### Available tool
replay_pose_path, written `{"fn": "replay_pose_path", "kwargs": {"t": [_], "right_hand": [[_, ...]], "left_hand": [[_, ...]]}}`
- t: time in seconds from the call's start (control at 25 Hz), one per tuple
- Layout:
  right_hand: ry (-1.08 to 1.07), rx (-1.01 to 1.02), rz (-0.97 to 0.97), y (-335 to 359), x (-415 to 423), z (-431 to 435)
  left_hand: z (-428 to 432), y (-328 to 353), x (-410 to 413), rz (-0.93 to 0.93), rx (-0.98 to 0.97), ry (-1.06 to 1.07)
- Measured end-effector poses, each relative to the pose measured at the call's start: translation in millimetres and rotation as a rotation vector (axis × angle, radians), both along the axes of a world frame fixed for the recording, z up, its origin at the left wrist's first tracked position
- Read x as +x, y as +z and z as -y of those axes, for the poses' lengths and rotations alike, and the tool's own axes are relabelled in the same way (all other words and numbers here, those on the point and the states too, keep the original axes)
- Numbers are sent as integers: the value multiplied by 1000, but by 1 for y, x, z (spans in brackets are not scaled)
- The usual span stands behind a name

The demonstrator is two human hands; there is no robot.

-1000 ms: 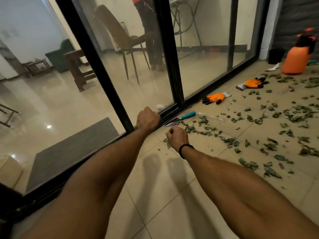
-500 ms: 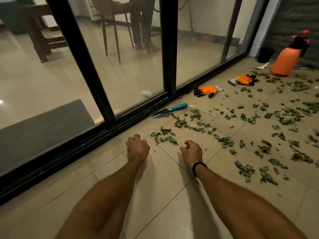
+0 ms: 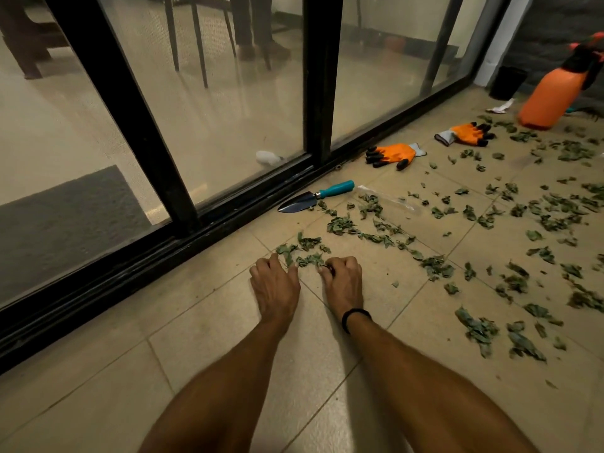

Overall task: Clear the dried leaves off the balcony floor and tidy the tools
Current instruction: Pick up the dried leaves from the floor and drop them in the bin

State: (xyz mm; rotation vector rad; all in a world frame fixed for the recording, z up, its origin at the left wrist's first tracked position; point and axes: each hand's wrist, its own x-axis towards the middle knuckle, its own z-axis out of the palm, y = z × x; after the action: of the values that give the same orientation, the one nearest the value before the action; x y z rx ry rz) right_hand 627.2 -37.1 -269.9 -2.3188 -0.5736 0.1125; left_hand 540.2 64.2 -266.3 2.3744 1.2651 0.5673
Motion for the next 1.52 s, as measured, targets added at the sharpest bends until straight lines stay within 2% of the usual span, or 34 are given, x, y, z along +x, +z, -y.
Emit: {"fn": "replay_pose_path", "kwargs": {"t": [0.12,0.24,0.36,0.52,0.64,0.76,0.84,0.92,1.0,1.08,1.16,1.24,1.32,1.4,1.48,1.52], "right_hand": [[-53,129,94,-6,-9,0],[-135,272,46,-2,-8,3],[-194,325,48,0,-4,3],[-159,370,24,0,5,-4],[-6,296,-44,3,11,-17],[165,5,89,-5,12,-29],[174,-117,152,-11,13,-33],[166,-114,204,-13,13,-33],[155,-9,190,-12,14,-32],[98,162,79,-8,14,-30],[18,304,-29,-5,14,-28],[-55,354,-66,-2,17,-27],[-65,272,-69,1,30,-32],[17,74,-81,1,50,-42],[109,-97,-2,-1,60,-48],[123,-110,51,-2,61,-50]], "left_hand": [[-6,-9,2,-16,70,-1],[-4,-14,3,14,163,-28],[-3,-15,4,163,161,-4],[-2,-17,1,321,106,17],[0,-10,0,359,60,38],[1,-6,3,411,-16,65],[-2,-6,4,357,-41,98],[-11,-9,7,177,51,78],[-25,-12,16,15,128,23],[-32,-14,22,-80,155,-11],[-34,-17,26,-67,174,-19],[-32,-18,26,26,172,-1],[-30,-15,26,123,171,15],[-27,-11,25,172,189,-3],[-22,-10,23,184,197,-28],[-23,-10,23,185,196,-53]]}}
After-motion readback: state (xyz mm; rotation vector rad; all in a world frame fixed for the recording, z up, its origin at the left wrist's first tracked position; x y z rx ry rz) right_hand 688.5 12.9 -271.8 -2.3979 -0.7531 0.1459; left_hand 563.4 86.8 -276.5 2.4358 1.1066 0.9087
